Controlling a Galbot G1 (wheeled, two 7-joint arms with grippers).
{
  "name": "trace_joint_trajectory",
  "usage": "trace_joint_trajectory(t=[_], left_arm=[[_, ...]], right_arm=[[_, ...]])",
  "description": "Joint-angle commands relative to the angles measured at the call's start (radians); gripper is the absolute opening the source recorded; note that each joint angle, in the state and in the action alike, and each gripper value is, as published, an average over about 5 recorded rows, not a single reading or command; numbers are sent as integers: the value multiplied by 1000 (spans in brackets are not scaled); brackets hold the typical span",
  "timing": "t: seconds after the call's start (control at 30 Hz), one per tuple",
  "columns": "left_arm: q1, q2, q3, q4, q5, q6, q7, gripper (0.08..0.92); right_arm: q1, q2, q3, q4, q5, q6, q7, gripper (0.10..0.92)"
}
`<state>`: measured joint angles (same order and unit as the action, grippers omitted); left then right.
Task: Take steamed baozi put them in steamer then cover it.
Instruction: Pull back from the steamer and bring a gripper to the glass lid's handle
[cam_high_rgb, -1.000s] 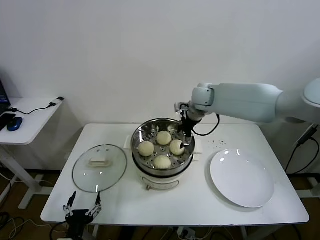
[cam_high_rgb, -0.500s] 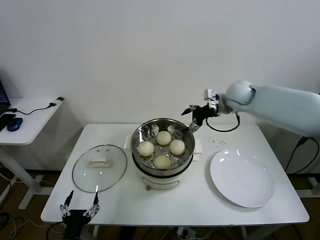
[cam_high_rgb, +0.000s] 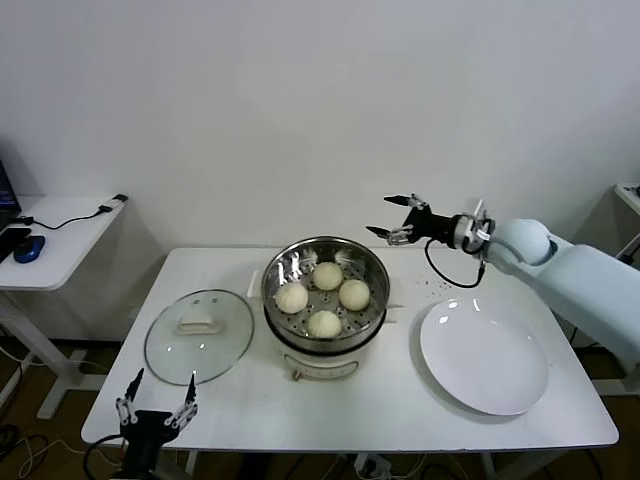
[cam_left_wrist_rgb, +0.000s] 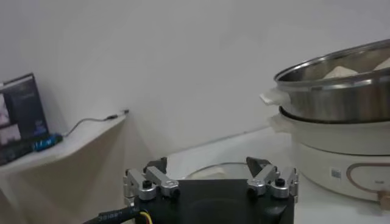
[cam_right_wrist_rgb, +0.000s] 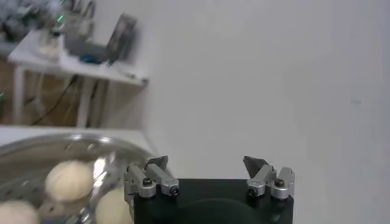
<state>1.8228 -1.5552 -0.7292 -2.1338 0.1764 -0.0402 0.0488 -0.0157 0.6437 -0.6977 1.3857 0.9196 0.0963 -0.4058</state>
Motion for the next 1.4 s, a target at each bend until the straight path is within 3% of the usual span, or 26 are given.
trace_joint_trajectory(t=[0.03, 0.47, 0.77, 1.0, 1.4], left_arm=[[6, 0, -11, -48, 182, 10, 7, 823], [-67, 34, -42, 21, 792, -20, -28, 823], [-146, 97, -1, 134, 1270, 70, -39, 823], [-285, 130, 62, 303, 1327, 88, -86, 823], [-551, 179, 149, 549, 1280, 129, -68, 823]], right_arm=[[-675, 2, 774, 120, -87, 27, 110, 823], [-1125, 226, 1190, 211, -283, 9, 135, 823], [-1231, 303, 1286, 195, -340, 31, 131, 823], [-1244, 335, 1293, 178, -393, 34, 159, 823], [-1246, 360, 1301, 149, -466, 36, 177, 823]])
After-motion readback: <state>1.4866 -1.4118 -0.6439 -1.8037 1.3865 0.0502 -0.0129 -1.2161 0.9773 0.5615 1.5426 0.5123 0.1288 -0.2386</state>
